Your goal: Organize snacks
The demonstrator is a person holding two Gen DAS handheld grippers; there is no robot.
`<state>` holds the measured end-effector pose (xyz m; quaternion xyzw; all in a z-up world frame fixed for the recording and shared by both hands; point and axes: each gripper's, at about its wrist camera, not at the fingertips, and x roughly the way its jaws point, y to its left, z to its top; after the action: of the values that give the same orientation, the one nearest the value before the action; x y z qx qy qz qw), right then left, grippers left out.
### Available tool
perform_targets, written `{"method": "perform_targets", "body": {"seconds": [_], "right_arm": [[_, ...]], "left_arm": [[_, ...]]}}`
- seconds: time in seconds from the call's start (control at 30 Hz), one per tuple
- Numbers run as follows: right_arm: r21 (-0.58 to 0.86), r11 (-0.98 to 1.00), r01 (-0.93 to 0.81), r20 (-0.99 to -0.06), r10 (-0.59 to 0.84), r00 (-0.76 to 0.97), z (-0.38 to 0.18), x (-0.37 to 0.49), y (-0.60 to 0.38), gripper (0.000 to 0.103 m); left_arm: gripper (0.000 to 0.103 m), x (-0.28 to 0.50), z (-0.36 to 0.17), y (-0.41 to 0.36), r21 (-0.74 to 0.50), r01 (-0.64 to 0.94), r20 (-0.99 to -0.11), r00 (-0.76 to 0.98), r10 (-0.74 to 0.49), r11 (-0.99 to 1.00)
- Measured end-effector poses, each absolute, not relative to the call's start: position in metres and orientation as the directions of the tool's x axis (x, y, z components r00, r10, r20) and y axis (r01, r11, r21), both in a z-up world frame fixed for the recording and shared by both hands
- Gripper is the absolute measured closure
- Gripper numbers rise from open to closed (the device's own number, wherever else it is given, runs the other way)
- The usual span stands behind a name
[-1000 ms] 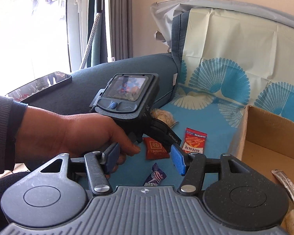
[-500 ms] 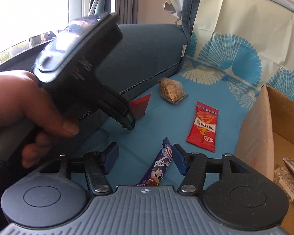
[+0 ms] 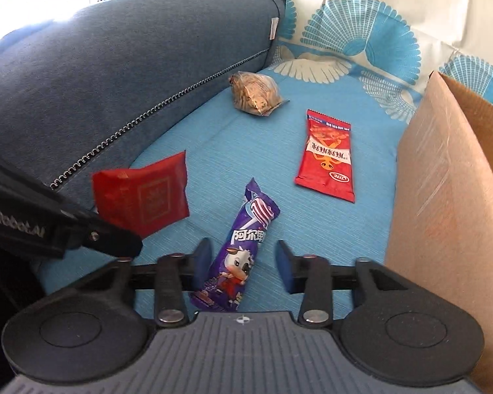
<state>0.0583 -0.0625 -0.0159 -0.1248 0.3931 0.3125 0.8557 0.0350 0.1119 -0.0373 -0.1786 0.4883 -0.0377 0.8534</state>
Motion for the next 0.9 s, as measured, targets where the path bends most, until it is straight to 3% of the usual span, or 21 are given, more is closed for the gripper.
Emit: {"method": "perform_targets", "body": {"seconds": [0.03,0.1,0.53,0.63,0.77,0.9], "right_arm": [[0.036,0.772,-0.635,-0.751,0.44,0.492,-0.018,0.058,-0.063,0.079],[0.036,0.768,-0.639,-0.753,0.442,0.488,-0.021,0.057,-0.063,0.083],[-0.039,0.706,-0.707,-0.75,0.447,0.488,-0.009,0.011,-0.076,0.085],[-0.072,0.692,-0.718,-0.755,0.432,0.493,-0.01,0.004,-0.077,0.083],[-0.03,0.703,-0.711,-0.751,0.454,0.48,-0.01,0.007,-0.082,0.063],[0.043,0.722,-0.691,-0.757,0.475,0.448,-0.01,0.016,-0.083,0.056]], "left_arm": [[0.082,0.037,-0.038,0.114,-0.351,-0.121,-0.821,0.516,-0.244,0.928],[0.065,0.038,-0.039,0.116,-0.369,-0.12,-0.819,0.511,-0.261,0.922],[0.055,0.029,-0.028,0.11,-0.27,-0.173,-0.816,0.563,-0.13,0.947],[0.055,0.033,-0.029,0.105,-0.235,-0.163,-0.826,0.553,-0.109,0.958],[0.055,0.037,-0.031,0.099,-0.178,-0.161,-0.832,0.551,-0.061,0.971],[0.049,0.038,-0.034,0.099,-0.175,-0.167,-0.836,0.546,-0.057,0.97]]}}
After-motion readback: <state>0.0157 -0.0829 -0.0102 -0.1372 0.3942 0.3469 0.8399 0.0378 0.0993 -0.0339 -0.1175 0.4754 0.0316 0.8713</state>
